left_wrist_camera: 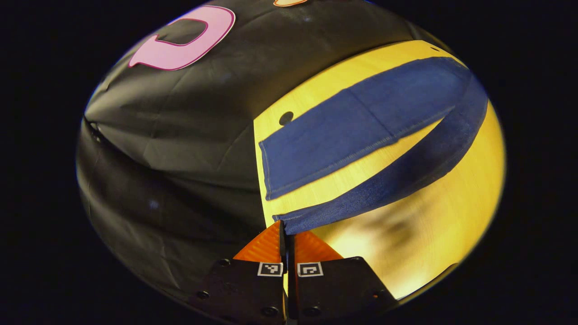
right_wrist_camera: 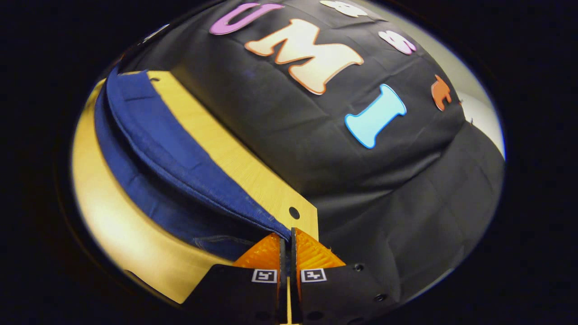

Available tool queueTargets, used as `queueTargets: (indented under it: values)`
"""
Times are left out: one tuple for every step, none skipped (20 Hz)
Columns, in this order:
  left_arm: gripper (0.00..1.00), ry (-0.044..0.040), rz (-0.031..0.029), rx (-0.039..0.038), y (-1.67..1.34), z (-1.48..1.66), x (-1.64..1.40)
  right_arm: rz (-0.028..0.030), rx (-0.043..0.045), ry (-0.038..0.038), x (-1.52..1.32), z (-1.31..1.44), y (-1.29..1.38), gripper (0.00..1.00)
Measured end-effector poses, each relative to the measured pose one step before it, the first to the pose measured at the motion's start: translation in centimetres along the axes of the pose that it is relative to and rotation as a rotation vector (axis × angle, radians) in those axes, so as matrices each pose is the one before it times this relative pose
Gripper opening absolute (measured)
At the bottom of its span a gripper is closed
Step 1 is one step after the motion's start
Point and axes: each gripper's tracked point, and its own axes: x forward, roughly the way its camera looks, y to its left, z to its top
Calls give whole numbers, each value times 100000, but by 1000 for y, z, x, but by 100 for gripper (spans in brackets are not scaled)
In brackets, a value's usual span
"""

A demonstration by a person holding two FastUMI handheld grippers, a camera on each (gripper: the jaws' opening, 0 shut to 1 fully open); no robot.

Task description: Grasp the waist and the cuffs of the jeans and fold them to make the two legs overlap; first hold the waist and fold one-third of the jeans toward the cuffs, then hold the cuffs and fold the remaining one-third in the same direction to finish folding.

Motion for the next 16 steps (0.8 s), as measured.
queueTargets:
  values:
    - [0, -1333, -1032, -751, -169, -67, 306, -1795, 5202, 807, 1020, 567, 274, 5]
    - [0, -999, -1793, -2123, -189, 120, 237, -1541, 4811, 1268, 1149, 260, 336, 5]
    - [0, -449, -2150, -2765, -386, 547, 460, -1259, 3911, 1356, 1015, 330, 429, 5]
    - [0, -691, -2579, -2615, -580, 900, 721, -1278, 3243, 1112, 1249, 143, 349, 5]
    - [0, -532, -1927, -2085, -366, 873, 747, -982, 2892, 855, 1065, 304, 422, 5]
    - [0, -221, -1904, -1577, -514, -115, 163, -702, 2390, 1087, 1195, 26, 430, 5]
    - [0, -764, -1568, -1559, -222, 397, 572, -316, 2007, 1037, 1127, 140, 496, 5]
    - [0, 542, -2436, -1283, -512, 157, 977, -283, 1437, 828, 1227, 17, 477, 5]
    - [0, 828, -2383, -1477, -389, -533, 228, 288, 1096, 1578, 1071, -223, 662, 5]
    - [0, 2409, -2127, -2175, -407, -206, 364, 73, 583, 1460, 976, -328, 522, 5]
    - [0, 1203, -2196, -2436, -347, -22, 316, 118, -233, 1329, 933, -277, 701, 5]
    - [0, 698, -1641, -2814, -469, 260, -391, 128, -1477, 1369, 1014, -334, 755, 5]
    - [2, -578, -1502, -2347, -289, 667, -142, 100, -1769, 314, 833, -98, 664, 5]
    - [0, -631, -567, -1669, -157, 192, 569, 508, -1402, 1934, 1011, -222, 514, 5]
    - [0, -21, -205, -1093, -93, 87, -138, 581, -177, 1672, 994, -364, 797, 5]
    - [0, 111, -70, -869, -58, 15, -123, 1167, 925, 1801, 1099, -326, 764, 5]
